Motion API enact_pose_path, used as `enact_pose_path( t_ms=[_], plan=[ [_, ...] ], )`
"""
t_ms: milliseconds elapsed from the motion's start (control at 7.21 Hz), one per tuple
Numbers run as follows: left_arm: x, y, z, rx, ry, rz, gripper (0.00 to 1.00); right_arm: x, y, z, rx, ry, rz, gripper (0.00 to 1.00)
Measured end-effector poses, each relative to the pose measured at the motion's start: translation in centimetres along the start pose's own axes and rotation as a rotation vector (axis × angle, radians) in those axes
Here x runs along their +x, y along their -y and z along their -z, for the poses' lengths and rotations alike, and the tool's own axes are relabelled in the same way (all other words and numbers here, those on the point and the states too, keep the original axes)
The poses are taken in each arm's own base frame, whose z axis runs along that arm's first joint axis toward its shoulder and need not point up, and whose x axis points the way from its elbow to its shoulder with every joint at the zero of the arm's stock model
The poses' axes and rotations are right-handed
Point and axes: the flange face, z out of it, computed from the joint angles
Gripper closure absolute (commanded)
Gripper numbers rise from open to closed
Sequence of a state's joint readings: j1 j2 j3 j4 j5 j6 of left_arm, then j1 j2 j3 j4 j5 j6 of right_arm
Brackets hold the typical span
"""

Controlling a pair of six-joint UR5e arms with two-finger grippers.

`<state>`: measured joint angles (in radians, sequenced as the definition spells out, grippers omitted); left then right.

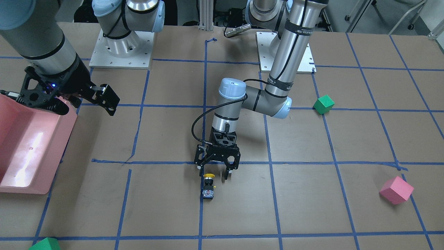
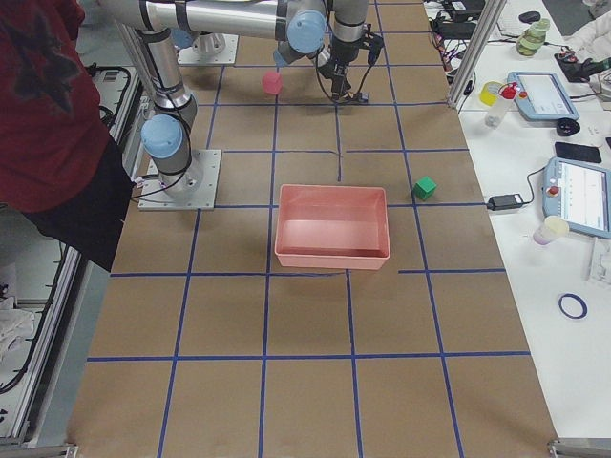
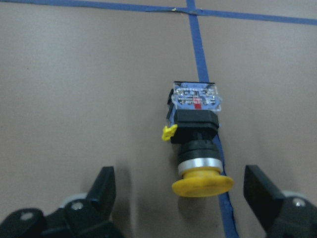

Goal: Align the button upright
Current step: 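Grasp the switch by its yellow cap with the left gripper and lift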

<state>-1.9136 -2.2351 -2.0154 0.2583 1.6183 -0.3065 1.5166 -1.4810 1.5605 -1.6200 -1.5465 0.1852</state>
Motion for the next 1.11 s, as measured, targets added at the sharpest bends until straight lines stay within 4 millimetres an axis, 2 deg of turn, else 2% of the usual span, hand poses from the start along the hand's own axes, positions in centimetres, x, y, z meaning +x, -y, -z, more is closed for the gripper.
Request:
enact_pose_path(
  t_ms=[139, 416, 555, 832, 1110],
  plan=[
    [0.3, -0.2, -0.1, -0.003, -0.003, -0.005, 0.3, 0.0, 0.0, -0.1, 0.001, -0.004, 0.006, 0.0],
    [0.8, -0.6, -0.2, -0.008, -0.009, -0.014, 0.7, -0.1, -0.2, -0.4, -0.012, -0.011, 0.006, 0.0],
    [0.9, -0.7, -0.2, -0.009, -0.01, -0.016, 0.85, -0.1, -0.3, -0.6, -0.02, -0.014, 0.003, 0.0],
    [1.0, -0.7, -0.1, -0.008, -0.011, -0.016, 1.0, -0.1, -0.3, -0.8, -0.03, -0.017, 0.002, 0.0],
    [1.2, -0.1, 0.6, 0.002, -0.017, -0.012, 1.0, 0.1, -0.5, -1.3, -0.062, -0.027, -0.005, 0.0]
  ],
)
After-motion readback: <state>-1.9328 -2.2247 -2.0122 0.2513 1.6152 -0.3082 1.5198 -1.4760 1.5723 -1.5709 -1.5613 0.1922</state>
